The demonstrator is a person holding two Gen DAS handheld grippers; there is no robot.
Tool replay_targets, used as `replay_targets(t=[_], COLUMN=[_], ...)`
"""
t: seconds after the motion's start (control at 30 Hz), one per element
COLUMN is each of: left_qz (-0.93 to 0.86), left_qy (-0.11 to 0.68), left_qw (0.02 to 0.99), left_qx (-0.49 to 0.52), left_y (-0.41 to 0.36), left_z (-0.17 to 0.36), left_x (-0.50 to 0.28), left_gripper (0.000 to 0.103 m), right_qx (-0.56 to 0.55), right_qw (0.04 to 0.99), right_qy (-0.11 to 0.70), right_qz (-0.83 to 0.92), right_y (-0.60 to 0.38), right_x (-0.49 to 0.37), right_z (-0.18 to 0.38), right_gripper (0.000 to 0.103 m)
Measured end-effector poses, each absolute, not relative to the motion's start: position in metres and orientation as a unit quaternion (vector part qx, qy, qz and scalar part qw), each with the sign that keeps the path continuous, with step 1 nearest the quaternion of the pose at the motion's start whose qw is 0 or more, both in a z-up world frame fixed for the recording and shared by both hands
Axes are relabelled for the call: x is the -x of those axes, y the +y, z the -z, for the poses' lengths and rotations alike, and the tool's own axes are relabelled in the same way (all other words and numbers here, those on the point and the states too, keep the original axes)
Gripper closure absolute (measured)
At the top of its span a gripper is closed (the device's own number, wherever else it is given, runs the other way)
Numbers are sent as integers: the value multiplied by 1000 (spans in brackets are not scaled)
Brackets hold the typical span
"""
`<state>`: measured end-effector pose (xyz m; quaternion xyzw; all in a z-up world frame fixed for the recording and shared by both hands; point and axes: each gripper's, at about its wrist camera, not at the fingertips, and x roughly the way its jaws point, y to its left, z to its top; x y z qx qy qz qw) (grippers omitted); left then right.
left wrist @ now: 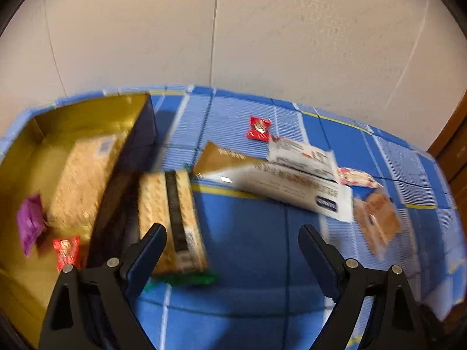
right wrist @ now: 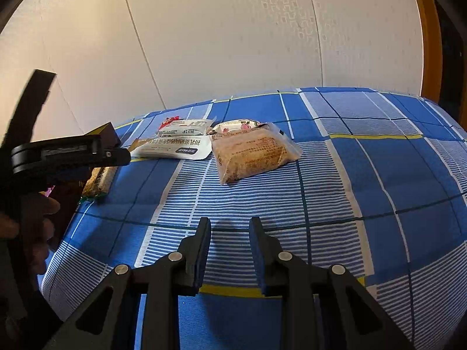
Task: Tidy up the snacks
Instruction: 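Grasp the green-wrapped biscuit pack with the left tool while the right tool moves toward the snacks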
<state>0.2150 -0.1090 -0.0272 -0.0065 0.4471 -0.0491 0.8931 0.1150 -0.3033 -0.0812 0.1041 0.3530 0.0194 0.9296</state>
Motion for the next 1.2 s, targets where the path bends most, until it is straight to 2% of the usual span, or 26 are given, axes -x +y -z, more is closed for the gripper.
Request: replay_targets(t=[0.07,0.17,0.53,0.63,1.1,1.2], left_qz=[39,35,38,34,-156,-149], left_qy=[450,446,421,453,450,478], left_qw=[892,894,905,891,879,865], left_qx=[5,8,-42,-1,13,39], left_y=[-110,-111,-144,-134,-123,-119], left_z=[31,33,25,33,47,58], left_x=[-220,-226,-214,-223,-239,-245], left_gripper=[3,0,3,3,0,0], right_qx=[-98,-94,-97,-102,-107,-113], right_qw=[931,932,932,932,932,932], right_qy=[351,349,348,347,345,344], right_qz=[-16,-13,-13,-16,-17,-21], right_y=[-302,-300,-302,-304,-304,-306], right_x=[-116,-116,-118,-119,-118,-118], right_z=[82,82,83,83,83,83], right_gripper=[75,75,75,75,75,75])
